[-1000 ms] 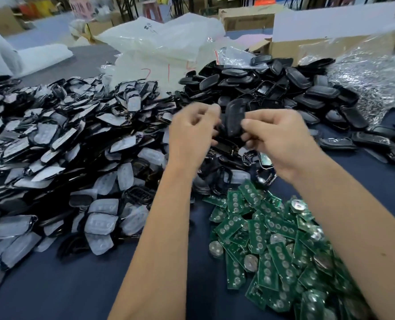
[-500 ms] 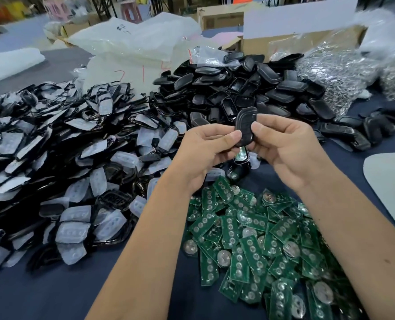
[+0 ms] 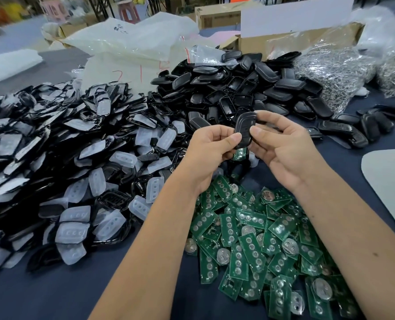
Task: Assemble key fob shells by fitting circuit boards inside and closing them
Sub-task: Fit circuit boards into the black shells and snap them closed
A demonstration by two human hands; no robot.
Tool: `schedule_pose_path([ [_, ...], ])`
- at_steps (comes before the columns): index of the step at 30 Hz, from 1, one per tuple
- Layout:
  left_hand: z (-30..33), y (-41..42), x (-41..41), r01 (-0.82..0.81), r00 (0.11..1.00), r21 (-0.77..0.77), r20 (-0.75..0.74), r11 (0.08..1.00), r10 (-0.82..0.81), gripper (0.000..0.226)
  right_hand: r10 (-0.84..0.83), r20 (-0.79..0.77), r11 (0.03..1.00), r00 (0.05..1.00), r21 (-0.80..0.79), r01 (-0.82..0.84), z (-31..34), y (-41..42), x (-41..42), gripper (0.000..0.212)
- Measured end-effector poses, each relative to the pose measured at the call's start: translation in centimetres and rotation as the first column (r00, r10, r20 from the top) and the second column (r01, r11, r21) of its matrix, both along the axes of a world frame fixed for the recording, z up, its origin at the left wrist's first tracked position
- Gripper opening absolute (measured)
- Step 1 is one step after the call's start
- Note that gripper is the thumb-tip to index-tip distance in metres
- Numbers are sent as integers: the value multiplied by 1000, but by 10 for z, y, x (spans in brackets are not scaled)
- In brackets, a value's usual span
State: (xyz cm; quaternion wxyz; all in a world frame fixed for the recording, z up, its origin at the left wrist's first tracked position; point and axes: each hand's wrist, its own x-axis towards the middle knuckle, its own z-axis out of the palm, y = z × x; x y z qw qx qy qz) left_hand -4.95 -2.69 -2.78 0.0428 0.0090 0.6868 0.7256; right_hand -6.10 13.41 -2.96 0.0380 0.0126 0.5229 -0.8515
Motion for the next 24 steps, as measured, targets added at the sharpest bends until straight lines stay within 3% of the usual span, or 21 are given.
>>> schedule_pose_path([
  [12, 3, 8, 4, 8, 1000, 20, -26, 1000, -7, 6, 117, -109, 991, 987, -46, -122, 3, 11, 0, 25],
  [15, 5, 11, 4, -38, 995, -11, -88, 999, 37, 5, 116, -119, 987, 986, -96, -127, 5, 12, 0, 33],
  [19, 2, 13, 3, -294, 906, -295, -390, 909, 166, 5, -2, -85, 999, 996, -45, -2, 2, 2, 0, 24],
  [22, 1, 19, 8, -384, 837, -472, -540, 793, 84, 6, -84, -81, 993, 993, 76, 90, -1, -9, 5, 33],
  [24, -1, 21, 9, -423, 812, -524, -581, 740, 53, 6, -104, -102, 988, 989, 106, 115, -4, -13, 7, 24],
])
